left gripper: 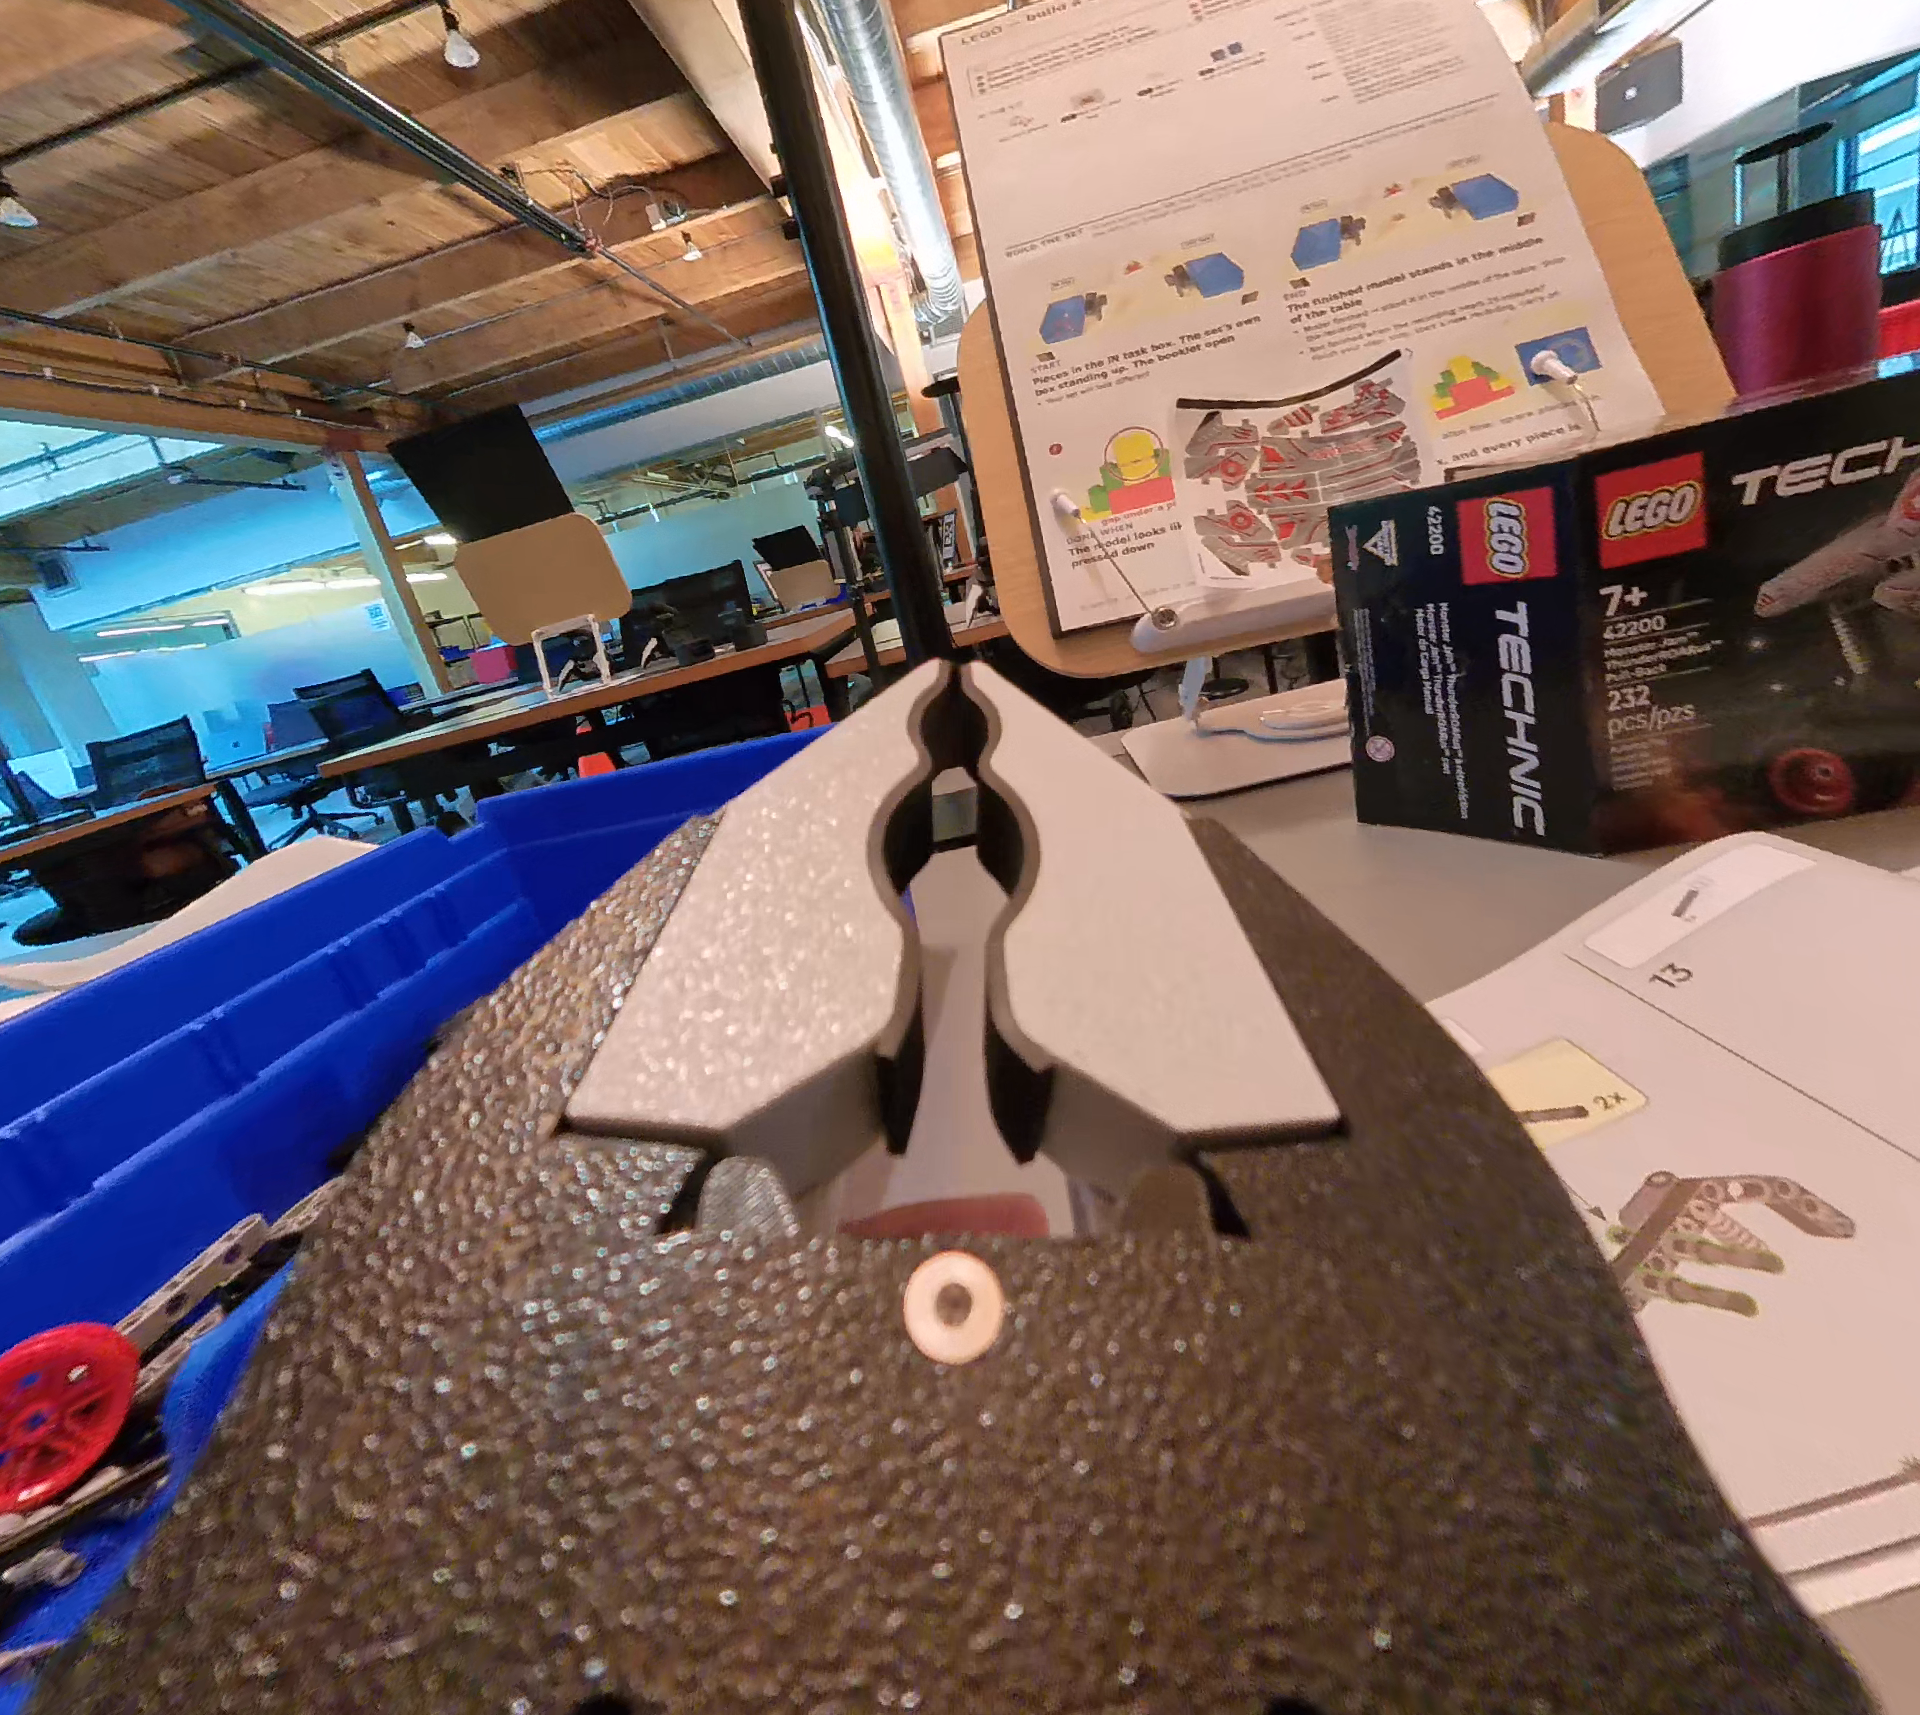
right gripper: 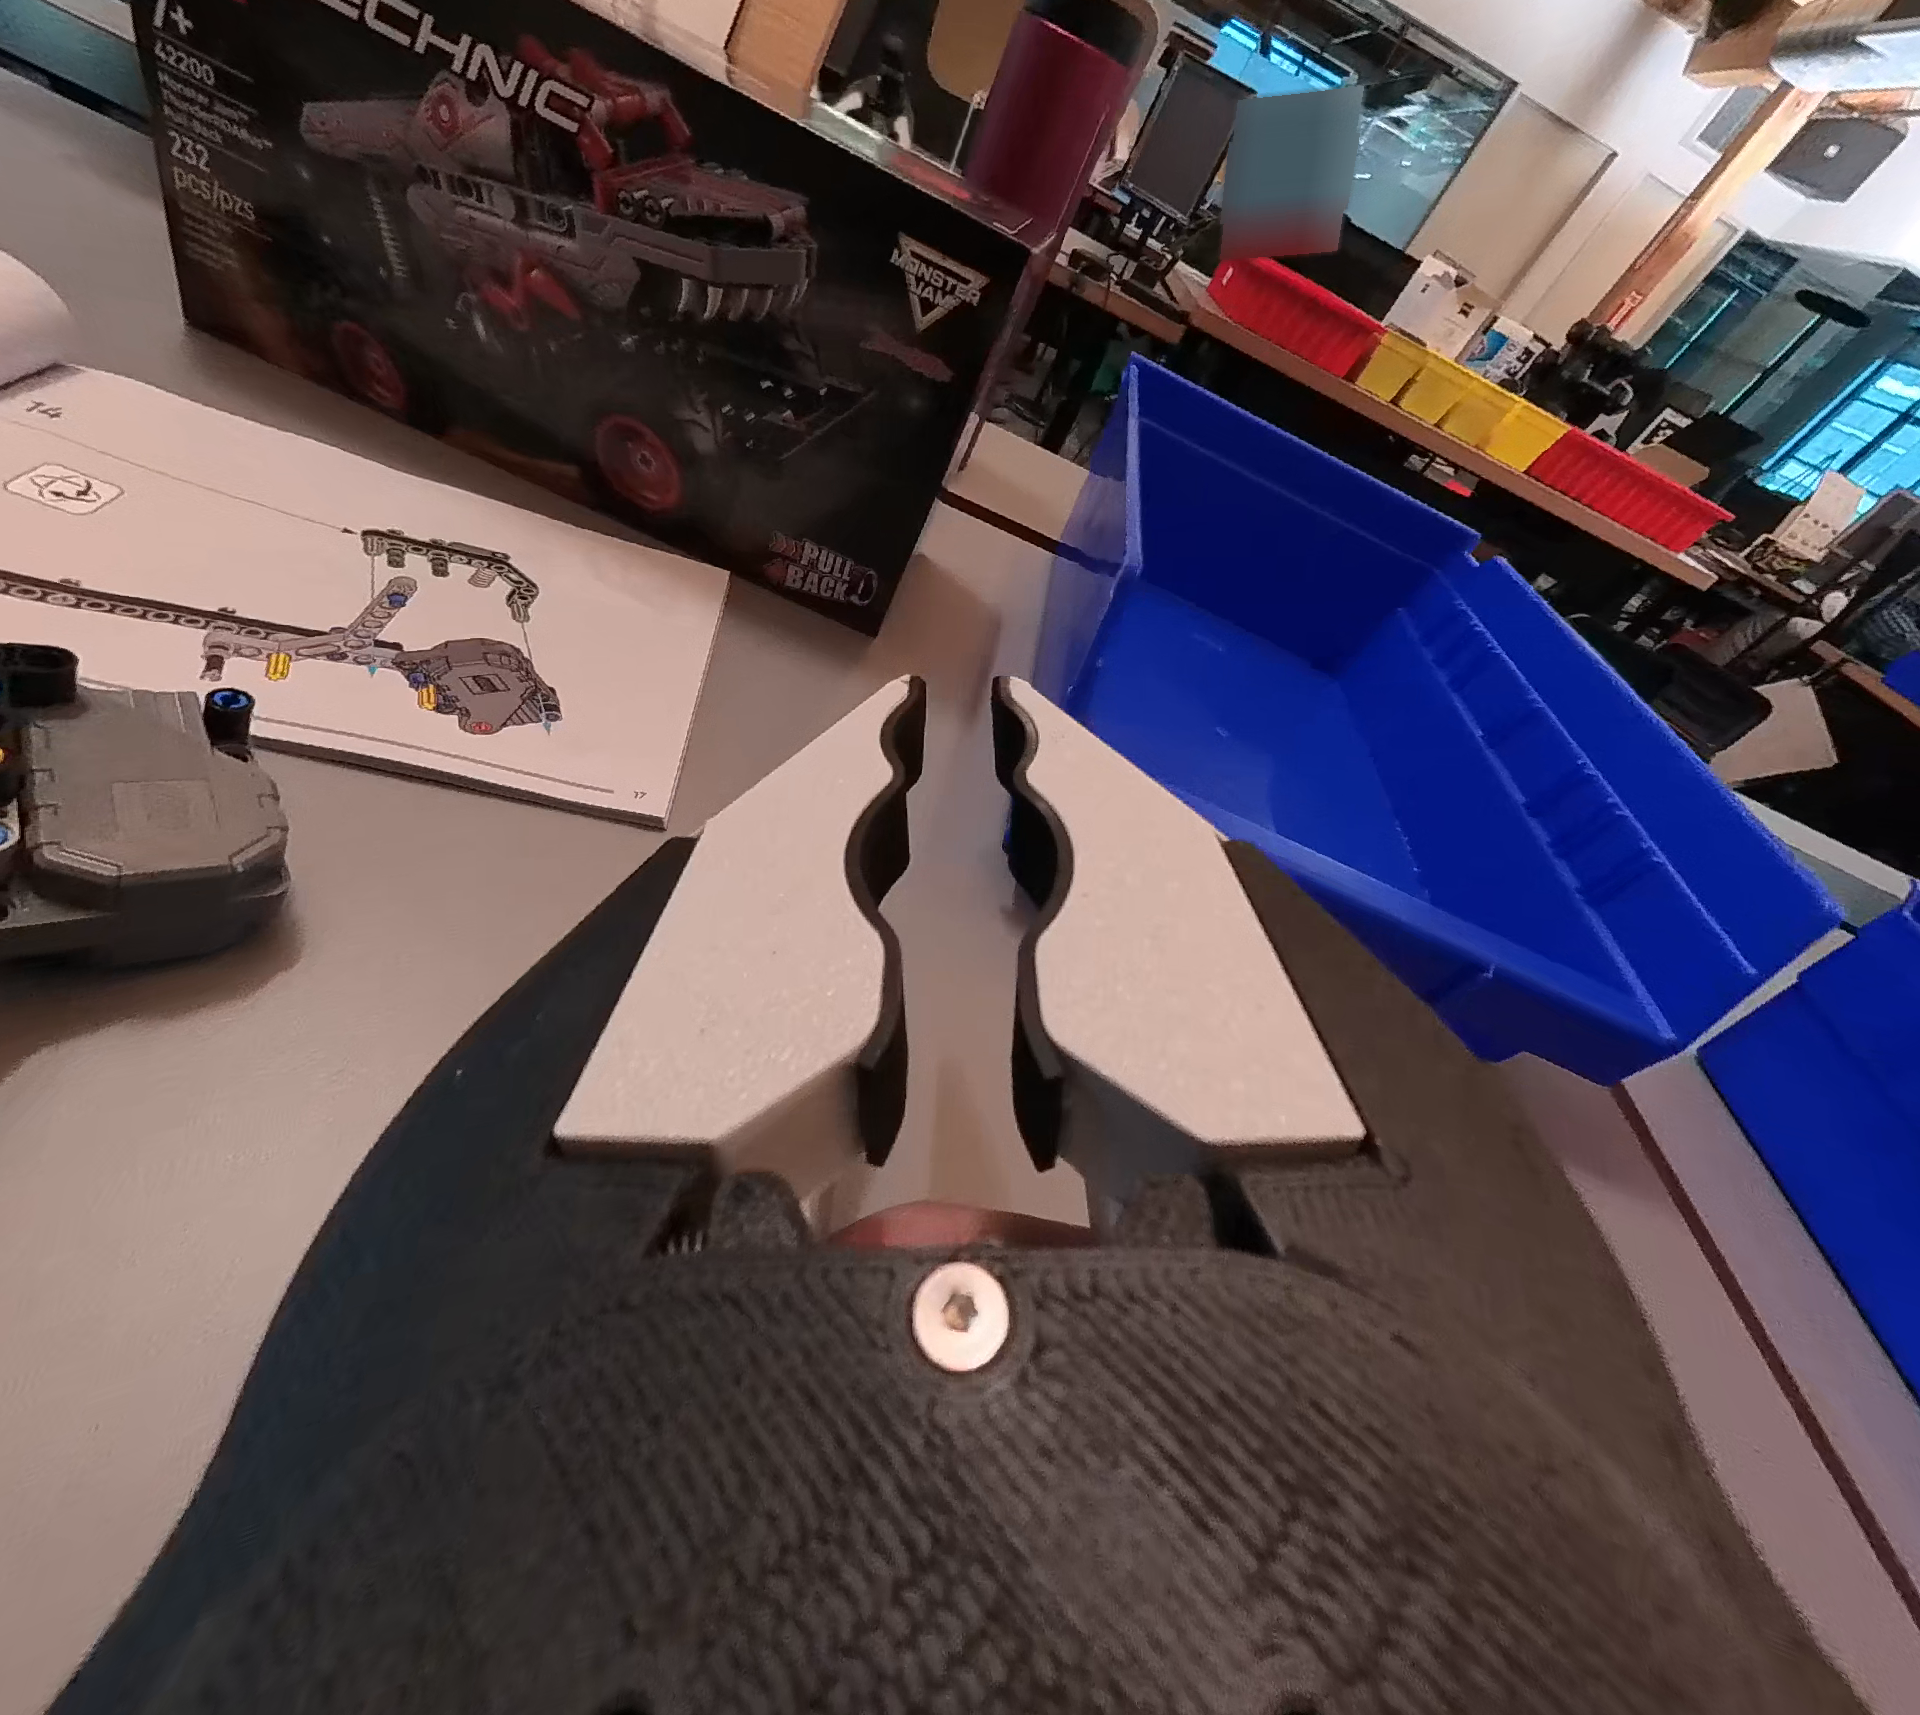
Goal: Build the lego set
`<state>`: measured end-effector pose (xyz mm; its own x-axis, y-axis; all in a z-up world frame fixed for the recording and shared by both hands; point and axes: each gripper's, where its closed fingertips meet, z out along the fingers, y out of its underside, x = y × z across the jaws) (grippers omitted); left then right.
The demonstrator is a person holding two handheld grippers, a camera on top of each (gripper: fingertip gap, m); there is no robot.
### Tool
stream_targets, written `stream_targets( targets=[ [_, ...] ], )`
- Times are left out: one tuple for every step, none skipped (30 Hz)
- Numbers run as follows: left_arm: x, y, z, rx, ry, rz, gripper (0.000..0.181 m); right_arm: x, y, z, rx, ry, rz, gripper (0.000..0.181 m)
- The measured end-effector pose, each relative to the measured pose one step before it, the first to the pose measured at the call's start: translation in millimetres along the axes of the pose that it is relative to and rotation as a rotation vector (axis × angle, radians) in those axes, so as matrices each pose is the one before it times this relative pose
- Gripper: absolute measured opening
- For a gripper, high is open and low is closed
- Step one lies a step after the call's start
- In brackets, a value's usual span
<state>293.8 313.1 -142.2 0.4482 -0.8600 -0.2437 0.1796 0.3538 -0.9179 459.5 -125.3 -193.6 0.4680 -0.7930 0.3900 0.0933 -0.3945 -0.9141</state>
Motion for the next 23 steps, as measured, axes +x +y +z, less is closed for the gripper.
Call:
stream_targets(
  targets=[
    [1.48, 0.24, 0.31, -0.0021, 0.004, 0.0092, 0.0, 0.78, -0.16, -0.15, 0.0015, -0.0002, 0.0074, 0.01],
    [1.95, 0.44, 0.41, -0.0031, 0.0061, 0.0114, 0.0, 0.59, -0.34, -0.1, 0.0024, 0.0014, 0.0047, 0.01],
    [2.26, 0.54, 0.65, -0.0036, 0.0079, 0.0126, 0.0, 0.0, -0.42, -0.08, 0.0028, 0.0, 0.0015, 0.01],
    [2.11, 0.52, 0.7, -0.004, 0.0076, 0.0122, 0.0, -0.38, -0.41, -0.02, 0.0022, -0.0005, 0.0001, 0.01],
    [2.08, 0.61, 0.52, -0.0046, 0.0065, 0.0113, 0.0, -0.47, -0.11, 0.12, 0.0006, -0.0006, -0.0026, 0.01],
    [1.9, 0.33, 0.51, -0.0033, 0.0065, 0.0109, 0.0, -0.53, 0.01, 0.11, -0.0008, -0.0004, -0.0036, 0.01],
    [2.04, 0.4, 0.39, -0.0035, 0.0072, 0.0103, 0.0, -0.71, 0.0, 0.24, -0.001, -0.0016, -0.0039, 0.01],
    [1.91, 0.66, 0.77, -0.0055, 0.0073, 0.0098, 0.0, -0.65, -0.1, 0.05, 0.0001, -0.0012, -0.003, 0.01],
    [1.86, 0.91, 0.84, -0.0073, 0.0065, 0.0101, 0.0, -0.92, -0.51, 0.09, 0.0023, -0.0034, -0.0002, 0.01],
    [2.34, 0.91, 0.92, -0.0064, 0.0093, 0.0115, 0.0, -0.98, -0.85, -0.1, 0.0038, -0.0039, 0.0017, 0.01],
    [2.61, 0.86, 0.99, -0.0059, 0.0119, 0.0115, 0.0, -0.39, -0.66, 0.03, 0.0036, -0.0006, 0.0019, 0.01],
    [2.43, 0.78, 0.98, -0.006, 0.0112, 0.0101, 0.0, -0.47, -0.21, 0.12, 0.0006, -0.0006, -0.002, 0.01],
    [2.14, 0.52, 0.71, -0.0036, 0.0103, 0.0087, 0.0, -0.28, 0.25, 0.09, -0.0022, 0.0016, -0.0049, 0.01],
    [1.98, 0.18, 0.39, -0.0006, 0.0103, 0.0073, 0.0, -0.73, 0.39, 0.33, -0.003, 0.0, -0.0065, 0.01],
    [1.53, 0.02, 0.28, 0.001, 0.0094, 0.0044, 0.0, -0.97, 0.39, 0.4, -0.0036, -0.0001, -0.0089, 0.01],
    [0.67, -0.21, 0.01, 0.0015, 0.0053, 0.0005, 0.0, -1.29, 0.41, 0.54, -0.0043, -0.0009, -0.011, 0.01],
    [0.04, -0.11, -0.05, 0.0014, 0.0025, -0.0025, 0.0, -1.67, 0.6, 0.6, -0.0052, -0.0024, -0.012, 0.01],
    [0.11, -0.25, -0.03, 0.0017, 0.0044, -0.0037, 0.0, -2.05, 0.34, 0.49, -0.0041, -0.0033, -0.0148, 0.01],
    [0.41, -0.26, 0.09, 0.0024, 0.0058, -0.0041, 0.0, -1.76, 0.46, 0.41, -0.0038, -0.0011, -0.0154, 0.01],
    [0.09, -0.07, 0.19, 0.0011, 0.0033, -0.0035, 0.0, -1.65, 0.31, 0.37, -0.0032, -0.0021, -0.0137, 0.01],
    [0.05, 0.29, 0.49, -0.0018, 0.0014, -0.0015, 0.0, -1.34, 0.21, 0.25, -0.0021, -0.0012, -0.0114, 0.011],
    [0.65, 0.45, 0.53, -0.0035, 0.0039, 0.0018, 0.0, -0.82, 0.05, 0.13, -0.0012, 0.0002, -0.0081, 0.011],
    [1.42, 0.49, 0.67, -0.0036, 0.0059, 0.0057, 0.0, -0.49, 0.27, 0.14, -0.0016, -0.0007, -0.004, 0.011]
  ],
)
